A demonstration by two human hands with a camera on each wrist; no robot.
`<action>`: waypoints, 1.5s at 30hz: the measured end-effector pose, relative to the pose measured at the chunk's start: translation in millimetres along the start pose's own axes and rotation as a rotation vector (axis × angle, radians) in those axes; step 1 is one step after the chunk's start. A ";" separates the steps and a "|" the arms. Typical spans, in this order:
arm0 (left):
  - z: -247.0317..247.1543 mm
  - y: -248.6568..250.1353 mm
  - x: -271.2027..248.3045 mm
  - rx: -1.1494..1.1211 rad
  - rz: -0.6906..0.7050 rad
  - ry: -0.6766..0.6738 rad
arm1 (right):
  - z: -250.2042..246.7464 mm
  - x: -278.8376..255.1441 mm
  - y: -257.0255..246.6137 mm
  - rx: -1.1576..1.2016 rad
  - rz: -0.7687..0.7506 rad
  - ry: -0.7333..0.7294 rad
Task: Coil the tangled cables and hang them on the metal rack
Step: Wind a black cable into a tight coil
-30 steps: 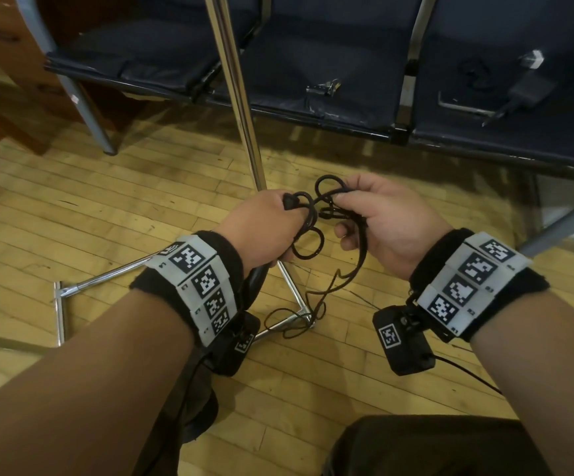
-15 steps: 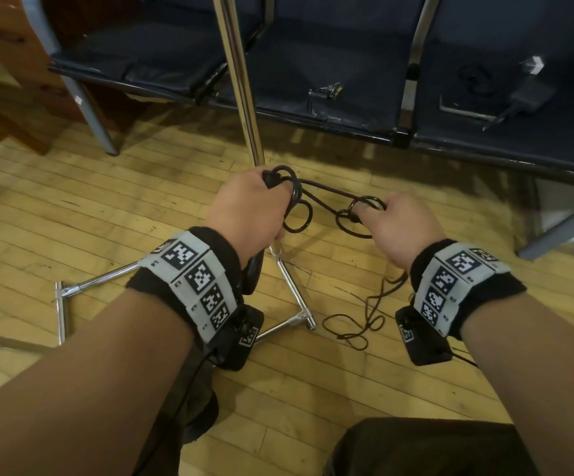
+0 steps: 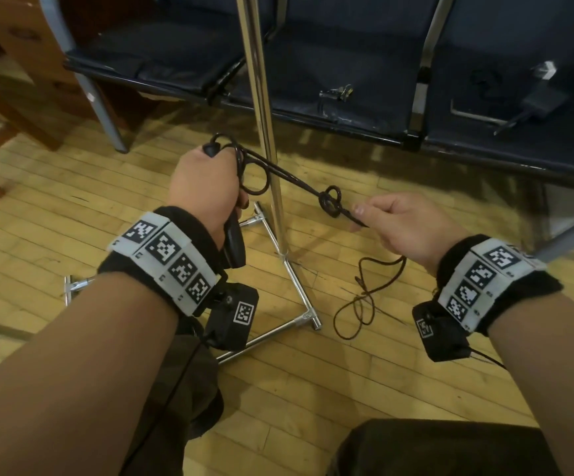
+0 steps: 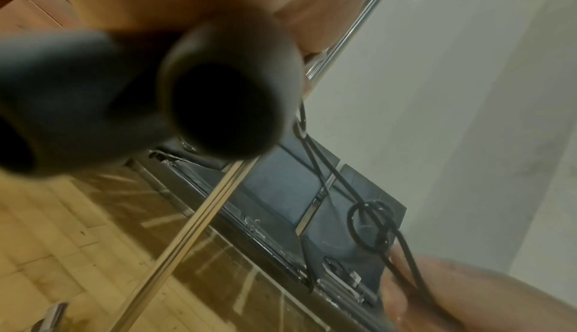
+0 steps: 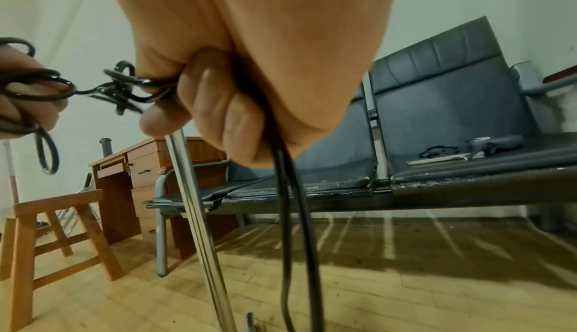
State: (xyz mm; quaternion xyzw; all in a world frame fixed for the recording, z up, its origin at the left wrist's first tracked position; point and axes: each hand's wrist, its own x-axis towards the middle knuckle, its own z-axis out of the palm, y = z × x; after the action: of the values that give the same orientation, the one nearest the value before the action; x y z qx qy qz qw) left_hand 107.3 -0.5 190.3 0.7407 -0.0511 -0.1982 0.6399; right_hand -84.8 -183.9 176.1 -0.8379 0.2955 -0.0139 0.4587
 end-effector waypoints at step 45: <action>39.1 -2.1 -12.3 0.056 -0.088 -0.118 | 0.5 -12.3 -7.8 0.536 0.178 0.008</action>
State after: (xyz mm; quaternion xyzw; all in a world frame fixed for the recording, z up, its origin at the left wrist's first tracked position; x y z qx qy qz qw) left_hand 81.7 -32.4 187.1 0.7469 -0.0619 -0.2679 0.6054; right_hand -91.0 -174.1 184.9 -0.6573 0.3557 -0.0545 0.6621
